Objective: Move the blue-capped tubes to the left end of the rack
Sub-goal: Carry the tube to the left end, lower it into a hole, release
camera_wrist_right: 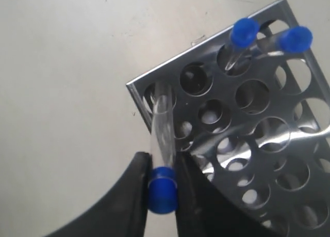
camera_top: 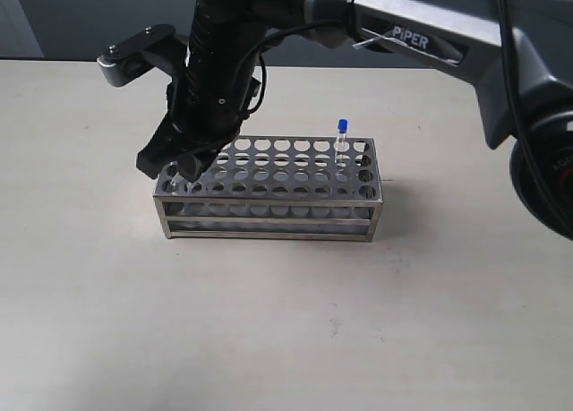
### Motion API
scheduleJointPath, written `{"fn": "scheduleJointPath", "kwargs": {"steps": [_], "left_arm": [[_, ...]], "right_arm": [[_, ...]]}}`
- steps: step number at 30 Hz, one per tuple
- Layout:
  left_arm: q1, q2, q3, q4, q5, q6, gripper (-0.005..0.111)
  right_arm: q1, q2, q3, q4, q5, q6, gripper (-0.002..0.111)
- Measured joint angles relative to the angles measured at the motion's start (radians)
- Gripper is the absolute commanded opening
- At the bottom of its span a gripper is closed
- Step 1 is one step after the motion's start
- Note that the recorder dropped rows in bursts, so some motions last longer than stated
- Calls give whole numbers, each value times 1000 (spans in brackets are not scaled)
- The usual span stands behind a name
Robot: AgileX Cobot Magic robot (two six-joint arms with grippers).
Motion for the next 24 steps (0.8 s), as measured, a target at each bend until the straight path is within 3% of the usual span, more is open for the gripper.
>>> {"fn": "scheduleJointPath", "kwargs": {"steps": [24], "left_arm": [[0, 0, 0, 0, 0, 0, 1]], "right_arm": [[0, 36, 0, 70, -162, -19, -1]]}}
